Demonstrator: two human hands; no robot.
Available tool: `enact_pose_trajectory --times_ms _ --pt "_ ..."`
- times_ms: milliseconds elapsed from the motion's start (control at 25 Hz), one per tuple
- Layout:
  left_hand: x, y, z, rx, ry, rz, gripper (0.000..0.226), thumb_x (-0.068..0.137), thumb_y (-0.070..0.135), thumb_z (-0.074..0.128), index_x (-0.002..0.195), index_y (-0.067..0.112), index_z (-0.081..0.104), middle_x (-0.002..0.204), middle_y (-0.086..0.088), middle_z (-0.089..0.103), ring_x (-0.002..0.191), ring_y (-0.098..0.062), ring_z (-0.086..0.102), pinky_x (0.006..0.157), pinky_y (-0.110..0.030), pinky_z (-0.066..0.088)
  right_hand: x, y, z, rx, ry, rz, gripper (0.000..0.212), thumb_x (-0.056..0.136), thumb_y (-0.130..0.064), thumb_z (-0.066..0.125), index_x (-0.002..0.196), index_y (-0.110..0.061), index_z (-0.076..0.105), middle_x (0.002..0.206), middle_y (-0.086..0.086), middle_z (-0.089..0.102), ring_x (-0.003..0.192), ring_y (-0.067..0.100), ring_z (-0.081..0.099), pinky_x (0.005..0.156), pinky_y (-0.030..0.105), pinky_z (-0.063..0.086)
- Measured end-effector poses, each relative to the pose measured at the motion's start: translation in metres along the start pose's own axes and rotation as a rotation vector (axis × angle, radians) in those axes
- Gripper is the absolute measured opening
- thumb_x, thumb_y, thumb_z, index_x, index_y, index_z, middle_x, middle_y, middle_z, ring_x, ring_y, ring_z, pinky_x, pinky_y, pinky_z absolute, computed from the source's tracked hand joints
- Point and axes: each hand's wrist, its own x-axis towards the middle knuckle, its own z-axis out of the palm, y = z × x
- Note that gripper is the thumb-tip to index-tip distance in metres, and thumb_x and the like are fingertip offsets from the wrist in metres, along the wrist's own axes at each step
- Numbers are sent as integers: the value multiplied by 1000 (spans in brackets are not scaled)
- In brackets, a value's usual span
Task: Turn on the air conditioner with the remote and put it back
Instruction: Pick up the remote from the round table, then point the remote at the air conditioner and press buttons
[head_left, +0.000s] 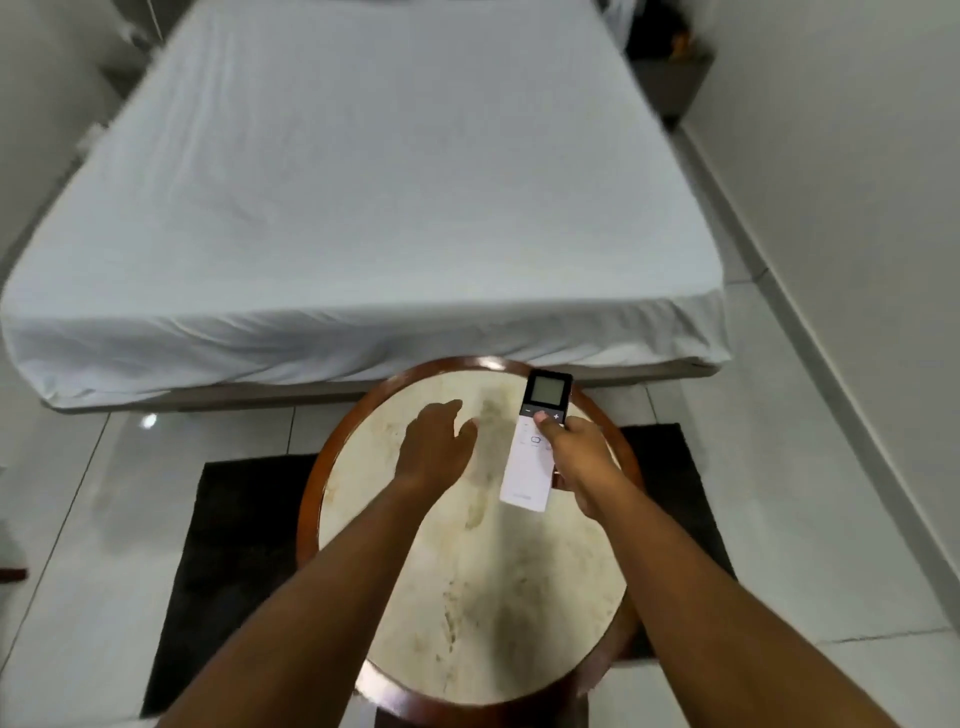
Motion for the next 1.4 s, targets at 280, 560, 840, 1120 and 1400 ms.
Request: enact_pose_trajectory --times_ms 280,560,840,1120,1400 --pt "-9 192 -100 359 247 605 63 91 52 47 142 16 34 148 -12 40 135 -32 35 106 -46 34 -114 -168 -120 144 227 -402 21 92 -29 56 98 -11 65 86 11 70 71 28 64 66 34 48" --pt "-63 390 -192 454 614 1070 82 86 68 37 148 19 18 158 -12 22 145 -32 15 115 -47 21 -254 -298 -217 239 417 -785 36 92 -30 55 108 1 60 105 30 70 95 48 67 91 58 52" --pt "-140 537 -255 414 902 1288 93 78 80 11 146 24 -19 158 -9 -19 144 -29 -21 117 -53 -9 -403 -375 -292 289 535 -1140 21 93 -30 52 94 -10 59 65 16 72 58 35 73 52 38 58" --pt "-188 605 -275 254 1072 1367 96 76 84 4 146 23 -19 156 -9 -19 142 -29 -23 116 -50 -9 -480 -388 -332 266 717 -1261 27 93 -33 53 95 -6 56 75 20 71 53 34 72 49 35 57" --pt "-226 629 -261 182 1048 1438 95 75 84 3 145 22 -15 157 -9 -14 144 -30 -17 116 -48 -9 -510 -372 -348 239 817 -1259 27 93 -33 52 96 -6 55 78 20 71 53 32 71 53 37 57"
